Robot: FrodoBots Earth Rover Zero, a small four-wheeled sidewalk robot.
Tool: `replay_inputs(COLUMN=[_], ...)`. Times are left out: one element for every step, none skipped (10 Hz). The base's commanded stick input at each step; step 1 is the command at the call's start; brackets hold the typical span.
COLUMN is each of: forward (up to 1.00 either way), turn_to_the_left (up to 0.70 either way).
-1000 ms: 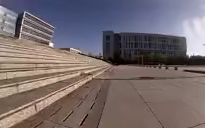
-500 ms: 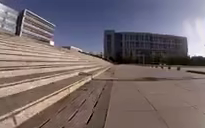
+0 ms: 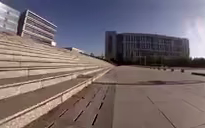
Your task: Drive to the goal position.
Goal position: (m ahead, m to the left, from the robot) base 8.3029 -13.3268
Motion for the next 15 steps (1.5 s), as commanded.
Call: replay_inputs(forward=[0.70, 0.70, 0.70, 0.70, 0.70, 0.70, 0.70, 0.70, 0.70, 0.70, 0.70, 0.70, 0.70, 0.70, 0.70], turn_to_the_left=[0.00, 0.00, -0.12, -0.28, -0.14, 0.00, 0.00, 0.00, 0.00, 0.00, 0.00, 0.00, 0.00, 0.00, 0.00])
